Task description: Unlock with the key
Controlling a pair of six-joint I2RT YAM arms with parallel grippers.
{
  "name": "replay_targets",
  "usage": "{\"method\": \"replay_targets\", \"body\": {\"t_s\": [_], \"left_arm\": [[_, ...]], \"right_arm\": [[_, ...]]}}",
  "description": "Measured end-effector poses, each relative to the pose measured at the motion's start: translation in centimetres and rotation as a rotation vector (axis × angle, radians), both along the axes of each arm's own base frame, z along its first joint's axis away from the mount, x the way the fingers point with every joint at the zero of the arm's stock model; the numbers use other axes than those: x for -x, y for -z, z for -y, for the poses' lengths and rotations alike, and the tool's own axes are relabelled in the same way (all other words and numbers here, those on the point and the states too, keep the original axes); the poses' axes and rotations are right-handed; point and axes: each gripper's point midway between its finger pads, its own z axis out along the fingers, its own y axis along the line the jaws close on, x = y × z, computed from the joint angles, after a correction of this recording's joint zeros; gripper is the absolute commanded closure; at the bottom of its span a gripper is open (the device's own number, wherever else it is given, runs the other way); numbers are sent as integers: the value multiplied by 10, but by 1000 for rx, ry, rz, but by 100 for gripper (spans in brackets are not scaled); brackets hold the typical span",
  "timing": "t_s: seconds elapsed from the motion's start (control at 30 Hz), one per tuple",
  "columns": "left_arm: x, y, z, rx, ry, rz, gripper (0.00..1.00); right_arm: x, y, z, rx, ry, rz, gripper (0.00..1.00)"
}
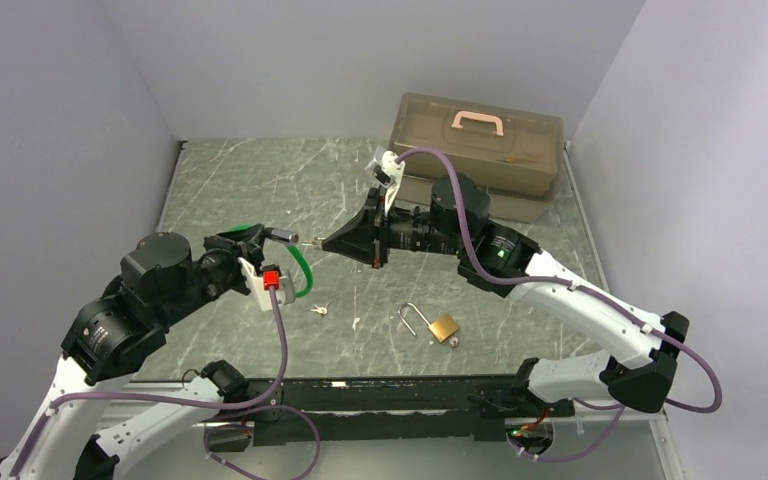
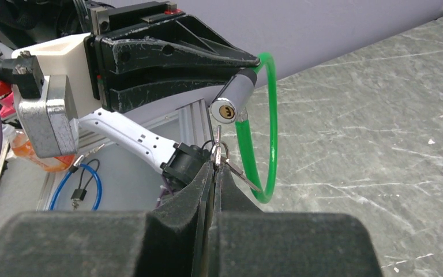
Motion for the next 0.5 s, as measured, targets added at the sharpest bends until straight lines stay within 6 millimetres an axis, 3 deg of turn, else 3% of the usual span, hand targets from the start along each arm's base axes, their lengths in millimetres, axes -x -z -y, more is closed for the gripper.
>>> {"method": "replay_targets", "body": {"t_s": [0.3,0.5], "left_arm": [[2,6,-1,-14,5,-19,100],[3,6,0,-13,8,-21,100]], "right_arm": [[-3,-9,-5,-10,21,23,100],[-4,-5,-9,-1,19,17,100]]}}
